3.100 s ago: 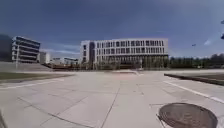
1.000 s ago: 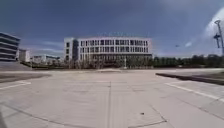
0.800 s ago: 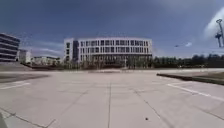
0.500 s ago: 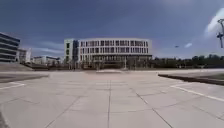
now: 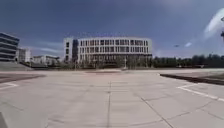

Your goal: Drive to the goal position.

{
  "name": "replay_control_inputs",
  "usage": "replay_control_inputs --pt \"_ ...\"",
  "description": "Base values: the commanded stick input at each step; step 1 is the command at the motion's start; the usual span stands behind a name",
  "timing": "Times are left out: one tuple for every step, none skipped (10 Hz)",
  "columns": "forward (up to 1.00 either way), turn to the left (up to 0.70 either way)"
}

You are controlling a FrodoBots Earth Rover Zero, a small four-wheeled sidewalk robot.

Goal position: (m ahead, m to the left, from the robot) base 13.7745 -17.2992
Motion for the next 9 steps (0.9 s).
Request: replay_control_inputs --pt "0.70 -0.01" --pt "0.70 -0.01" --pt "0.70 -0.01" --pt "0.70 -0.01" --pt "0.70 -0.01" --pt "0.70 -0.01" --pt "0.70 -0.01" --pt "0.70 -0.01" --pt "0.70 -0.01"
